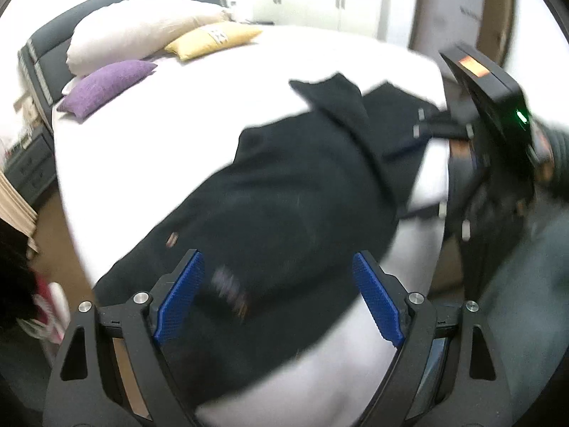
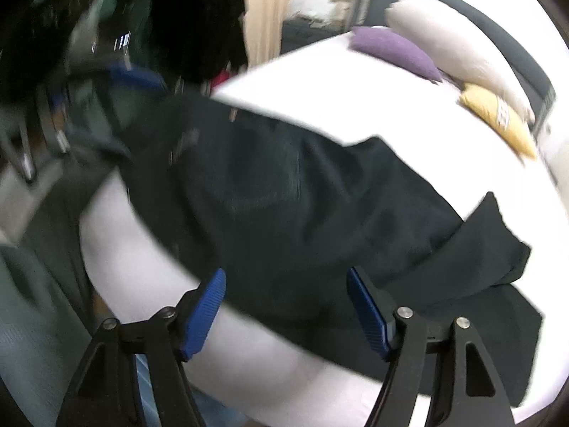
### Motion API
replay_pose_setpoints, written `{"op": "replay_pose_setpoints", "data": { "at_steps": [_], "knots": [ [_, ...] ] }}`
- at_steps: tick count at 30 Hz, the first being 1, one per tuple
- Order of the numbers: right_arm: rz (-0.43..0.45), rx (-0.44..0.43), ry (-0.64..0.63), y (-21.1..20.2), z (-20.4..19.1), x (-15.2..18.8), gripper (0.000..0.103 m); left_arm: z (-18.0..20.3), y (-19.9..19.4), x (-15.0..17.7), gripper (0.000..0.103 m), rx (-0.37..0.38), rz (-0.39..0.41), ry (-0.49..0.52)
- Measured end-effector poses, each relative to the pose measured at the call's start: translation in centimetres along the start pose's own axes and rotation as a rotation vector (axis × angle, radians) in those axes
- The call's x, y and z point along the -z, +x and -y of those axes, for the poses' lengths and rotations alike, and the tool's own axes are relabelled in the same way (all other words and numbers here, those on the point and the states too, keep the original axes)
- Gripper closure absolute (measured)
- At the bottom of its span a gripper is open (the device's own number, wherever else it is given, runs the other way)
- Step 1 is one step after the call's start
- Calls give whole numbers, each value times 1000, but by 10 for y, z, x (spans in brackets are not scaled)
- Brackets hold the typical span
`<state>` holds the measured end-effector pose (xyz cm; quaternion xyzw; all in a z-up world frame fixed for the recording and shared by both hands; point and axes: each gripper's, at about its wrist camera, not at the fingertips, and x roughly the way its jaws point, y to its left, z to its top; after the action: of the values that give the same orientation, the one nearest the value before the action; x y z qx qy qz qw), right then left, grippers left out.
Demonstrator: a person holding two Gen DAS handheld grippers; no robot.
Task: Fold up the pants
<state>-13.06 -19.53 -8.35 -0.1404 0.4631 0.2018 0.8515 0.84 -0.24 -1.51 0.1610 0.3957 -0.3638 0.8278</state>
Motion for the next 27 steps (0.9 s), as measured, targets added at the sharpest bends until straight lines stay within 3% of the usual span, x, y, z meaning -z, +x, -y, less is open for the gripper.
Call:
{"op": "replay_pose_setpoints", "data": {
  "at_steps": [3,5,7,8,12,15,17,20,24,27],
  "knots": [
    [50,-95,116,12,10,-13,30,-2,42,-15,21,26,-24,-70],
    [12,-125,168,35,15,-11,31,-9,79,-9,27,31,-105,-138],
    [-92,-107,205,65,18,2,34,-15,110,7,30,-1,-196,-171],
    [-116,-95,217,71,20,8,36,-16,113,15,30,4,-193,-181],
    [-75,-112,263,52,32,20,36,-13,102,10,31,-20,-204,-174],
    [29,-141,415,22,77,21,37,-12,83,-15,31,35,-127,-221],
    [87,-93,534,6,120,17,36,-12,82,-38,31,61,-74,-241],
    [104,58,649,-1,183,4,36,-17,105,-62,31,100,-43,-299],
    [52,176,770,17,256,-27,36,-21,152,-62,32,148,-96,-411],
    [4,214,784,46,285,-53,36,-29,175,-44,35,166,-118,-456]
  ]
}}
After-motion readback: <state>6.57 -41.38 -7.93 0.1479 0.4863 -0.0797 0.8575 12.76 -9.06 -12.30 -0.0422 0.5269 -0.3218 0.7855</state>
